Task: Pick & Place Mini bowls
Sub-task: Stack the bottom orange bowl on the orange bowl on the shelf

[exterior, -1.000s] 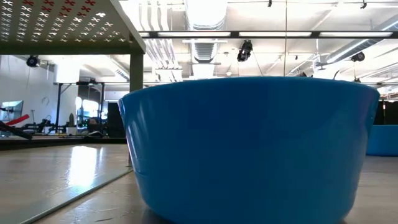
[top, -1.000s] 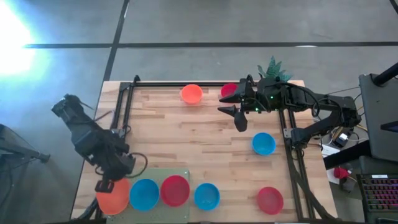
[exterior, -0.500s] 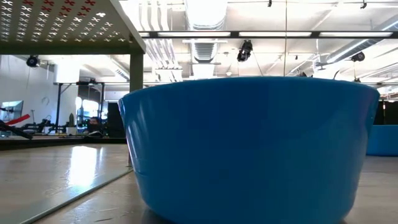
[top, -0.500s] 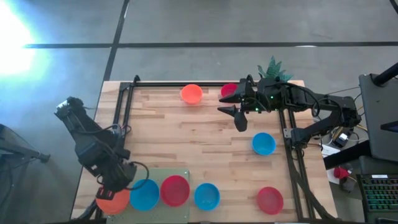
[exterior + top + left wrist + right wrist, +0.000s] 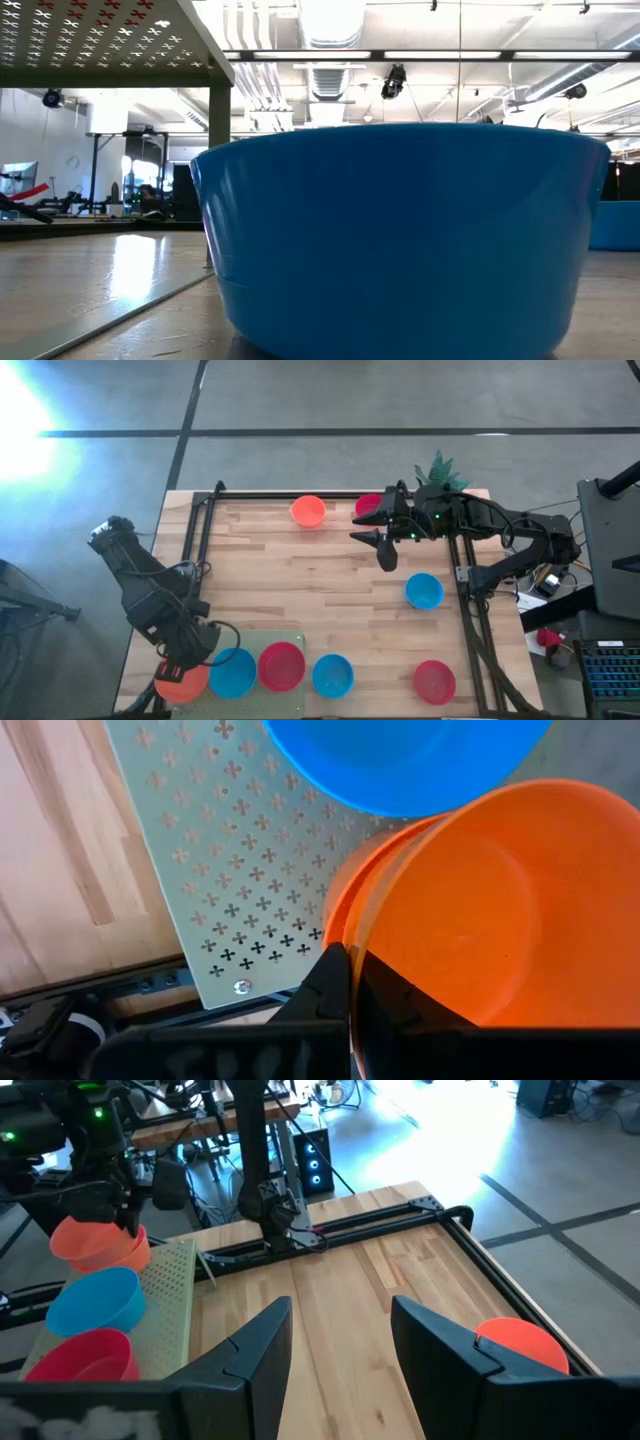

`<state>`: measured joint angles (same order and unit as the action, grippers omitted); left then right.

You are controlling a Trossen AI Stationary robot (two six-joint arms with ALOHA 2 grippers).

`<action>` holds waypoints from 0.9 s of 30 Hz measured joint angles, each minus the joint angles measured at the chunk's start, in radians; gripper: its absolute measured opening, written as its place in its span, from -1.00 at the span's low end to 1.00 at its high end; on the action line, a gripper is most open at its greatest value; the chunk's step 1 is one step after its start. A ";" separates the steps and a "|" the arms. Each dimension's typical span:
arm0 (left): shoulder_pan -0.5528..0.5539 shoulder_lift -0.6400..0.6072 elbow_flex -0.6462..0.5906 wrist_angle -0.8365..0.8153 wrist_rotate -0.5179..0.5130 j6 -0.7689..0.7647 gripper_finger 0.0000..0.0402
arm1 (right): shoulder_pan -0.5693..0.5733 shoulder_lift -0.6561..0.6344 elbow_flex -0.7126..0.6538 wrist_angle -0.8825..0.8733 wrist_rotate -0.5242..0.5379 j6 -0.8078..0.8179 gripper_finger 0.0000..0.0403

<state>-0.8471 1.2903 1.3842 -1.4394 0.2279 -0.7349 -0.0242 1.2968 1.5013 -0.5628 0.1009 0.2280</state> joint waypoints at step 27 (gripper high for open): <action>0.000 -0.002 0.009 0.003 0.093 -0.051 -0.69 | 0.000 -0.001 0.000 0.024 0.002 0.000 -0.17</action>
<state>-0.8473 1.2883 1.3930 -1.4362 0.3210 -0.7856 -0.0242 1.2961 1.5013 -0.5385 0.1032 0.2283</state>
